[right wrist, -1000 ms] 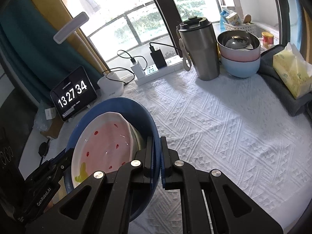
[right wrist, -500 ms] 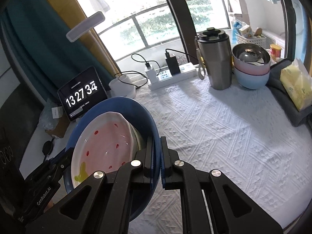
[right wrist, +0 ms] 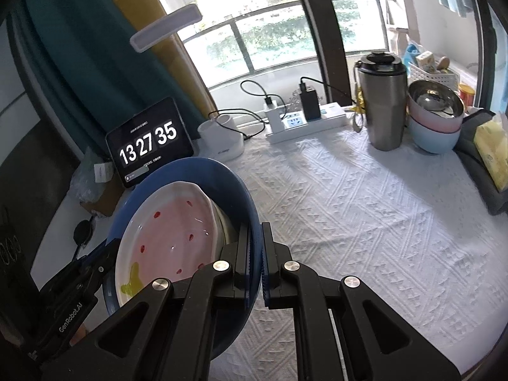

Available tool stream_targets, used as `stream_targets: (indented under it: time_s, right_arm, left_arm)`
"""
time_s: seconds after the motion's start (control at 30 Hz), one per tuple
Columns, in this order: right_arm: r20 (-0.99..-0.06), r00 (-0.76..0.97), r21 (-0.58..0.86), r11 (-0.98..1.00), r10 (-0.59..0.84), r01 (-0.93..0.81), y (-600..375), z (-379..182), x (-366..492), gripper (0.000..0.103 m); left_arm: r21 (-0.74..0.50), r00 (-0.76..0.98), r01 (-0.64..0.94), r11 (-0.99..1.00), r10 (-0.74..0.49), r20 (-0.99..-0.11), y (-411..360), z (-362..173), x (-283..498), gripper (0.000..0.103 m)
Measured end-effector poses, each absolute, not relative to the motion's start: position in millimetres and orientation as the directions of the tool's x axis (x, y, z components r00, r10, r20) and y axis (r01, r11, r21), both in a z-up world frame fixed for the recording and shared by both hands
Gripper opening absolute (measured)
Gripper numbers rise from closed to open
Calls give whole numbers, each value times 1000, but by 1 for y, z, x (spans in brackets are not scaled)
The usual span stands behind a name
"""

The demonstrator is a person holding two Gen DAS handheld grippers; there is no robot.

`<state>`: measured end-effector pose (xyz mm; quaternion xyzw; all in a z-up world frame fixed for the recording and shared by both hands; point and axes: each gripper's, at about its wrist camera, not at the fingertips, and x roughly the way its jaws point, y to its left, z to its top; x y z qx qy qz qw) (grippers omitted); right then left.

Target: Organize plates and bowls

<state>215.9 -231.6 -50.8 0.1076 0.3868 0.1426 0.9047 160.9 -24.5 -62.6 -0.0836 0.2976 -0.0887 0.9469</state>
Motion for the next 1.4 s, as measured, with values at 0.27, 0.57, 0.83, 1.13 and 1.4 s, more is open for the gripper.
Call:
stream_targets:
  time_s: [0.27,0.57,0.83,1.13,1.4]
  right_arm:
    - [-681,642,296,934,353,-199,-206,-54,218,9]
    - [-705,604,293,928,371,-228,-177,-67,222,9]
    - [-729,567,300,924,382,-237,-162,-80,224,9]
    - [-759,528,300,924,381,-236,-151,-96,229,9]
    - [-778,512,287,931,364,-226,-149,-101,237,10]
  left_arm:
    - [-210,805,80,974,-188,-562,-3,-66,155,14]
    - [-211,792,29,977,-151,-592,20,-78,150,14]
    - [-206,773,-1,979,-130,-621,32,-90,148,14]
    - [-195,765,-22,980,-109,-635,38,-97,149,14]
    - [-175,763,-20,984,-98,-639,37,-101,153,15]
